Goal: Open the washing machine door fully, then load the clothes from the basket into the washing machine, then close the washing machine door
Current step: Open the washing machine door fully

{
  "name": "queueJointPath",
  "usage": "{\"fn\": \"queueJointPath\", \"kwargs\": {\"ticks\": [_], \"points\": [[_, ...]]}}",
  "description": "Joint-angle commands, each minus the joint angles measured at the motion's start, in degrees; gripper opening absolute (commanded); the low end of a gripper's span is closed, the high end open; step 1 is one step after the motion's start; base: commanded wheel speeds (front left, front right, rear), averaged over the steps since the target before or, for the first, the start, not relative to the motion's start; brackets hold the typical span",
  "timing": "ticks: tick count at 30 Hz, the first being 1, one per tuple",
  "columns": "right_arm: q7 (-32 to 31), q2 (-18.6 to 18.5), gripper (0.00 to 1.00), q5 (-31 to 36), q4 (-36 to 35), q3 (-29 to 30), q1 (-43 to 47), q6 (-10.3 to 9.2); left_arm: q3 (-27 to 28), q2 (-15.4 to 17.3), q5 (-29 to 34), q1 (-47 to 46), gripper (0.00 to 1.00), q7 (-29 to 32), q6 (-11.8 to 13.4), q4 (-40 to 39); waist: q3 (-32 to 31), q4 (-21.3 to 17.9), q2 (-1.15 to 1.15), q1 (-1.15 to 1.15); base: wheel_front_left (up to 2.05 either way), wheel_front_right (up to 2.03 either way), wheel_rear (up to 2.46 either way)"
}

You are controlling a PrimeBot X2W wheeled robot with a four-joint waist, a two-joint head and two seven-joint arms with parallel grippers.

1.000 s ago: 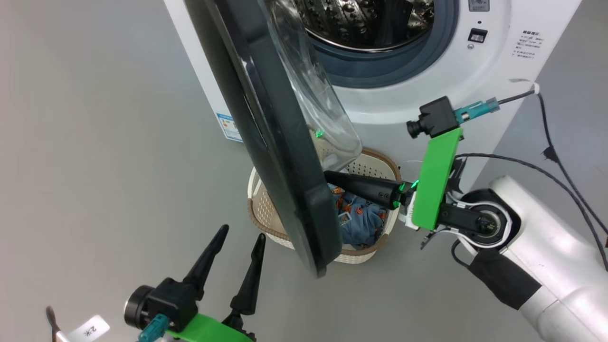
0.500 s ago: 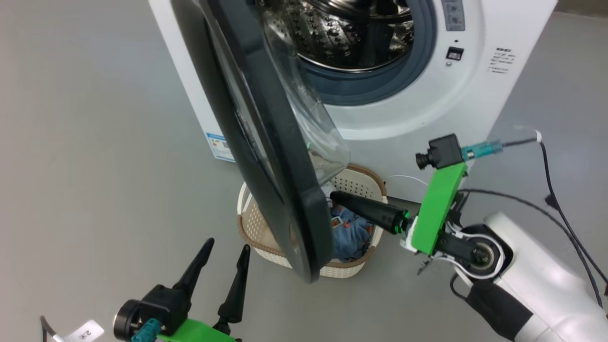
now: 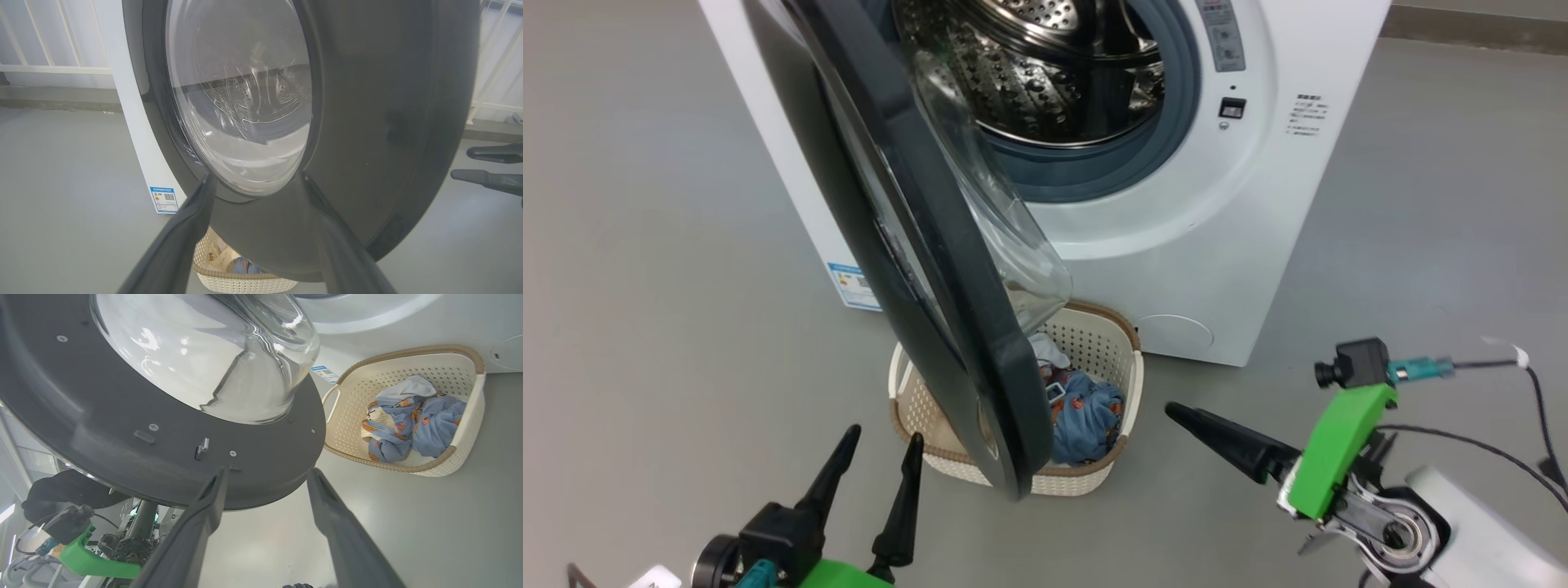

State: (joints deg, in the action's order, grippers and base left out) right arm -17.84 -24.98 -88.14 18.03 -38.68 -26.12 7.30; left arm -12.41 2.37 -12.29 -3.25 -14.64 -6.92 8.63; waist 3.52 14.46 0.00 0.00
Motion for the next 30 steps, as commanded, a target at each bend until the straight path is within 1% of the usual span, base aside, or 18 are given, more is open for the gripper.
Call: {"fn": "queueJointPath", "kwargs": {"ticks": [1, 7, 8, 9, 12, 19, 24, 27, 30], "points": [[1.62, -1.11, 1.00, 0.61, -0.90, -0.34, 1.77, 0.19, 2.36, 0.51, 0.64, 0.04, 1.00, -0.36, -0.30, -1.19, -0.59, -1.26, 0.00, 0.00, 0.00, 0.00, 0.00], [6.43, -3.66, 1.00, 1.57, -0.02, -0.58, 5.72, 0.19, 3.52, 0.51, 0.54, 0.78, 1.00, -0.36, -0.46, -1.07, -1.44, -3.01, 0.00, 0.00, 0.00, 0.00, 0.00], [8.28, -4.58, 1.00, 2.19, 0.32, -0.87, 6.96, 0.19, 4.00, 0.51, 0.51, 1.11, 1.00, -0.36, -0.49, -1.15, -1.68, -3.65, 0.00, 0.00, 0.00, 0.00, 0.00], [8.28, -4.58, 1.00, 2.19, 0.32, -0.87, 6.96, 0.19, 4.00, 0.51, 0.51, 1.11, 1.00, -0.36, -0.49, -1.15, -1.68, -3.65, 0.00, 0.00, 0.00, 0.00, 0.00], [11.42, -6.29, 1.00, 3.24, 1.19, -1.32, 9.00, 0.19, 4.46, 0.51, 0.58, 1.61, 1.00, -0.36, -0.52, -1.22, -1.98, -4.35, 0.00, 0.00, 0.00, 0.00, 0.00], [17.96, -10.26, 1.00, 2.92, 3.22, -1.52, 14.70, 0.19, 5.82, 0.51, 0.65, 2.59, 1.00, -0.36, -0.55, -1.44, -2.40, -6.10, 0.00, 0.00, 0.00, 0.00, 0.00], [21.76, -12.28, 1.00, 1.96, 3.86, -1.03, 17.84, 0.19, 6.53, 0.51, 0.53, 3.13, 1.00, -0.36, -0.56, -1.77, -2.30, -7.29, 0.00, 0.00, 0.00, 0.00, 0.00], [24.58, -13.40, 1.00, 3.28, 4.18, -1.43, 18.66, 0.19, 6.72, 0.51, 0.53, 3.17, 1.00, -0.36, -0.56, -1.83, -2.17, -7.78, 0.00, 0.00, 0.00, 0.00, 0.00], [29.03, -14.71, 1.00, 7.31, 5.17, -2.86, 18.84, 0.19, 7.00, 0.51, 0.49, 3.26, 1.00, -0.36, -0.56, -1.79, -2.21, -8.39, 0.00, 0.00, 0.00, 0.00, 0.00]]}}
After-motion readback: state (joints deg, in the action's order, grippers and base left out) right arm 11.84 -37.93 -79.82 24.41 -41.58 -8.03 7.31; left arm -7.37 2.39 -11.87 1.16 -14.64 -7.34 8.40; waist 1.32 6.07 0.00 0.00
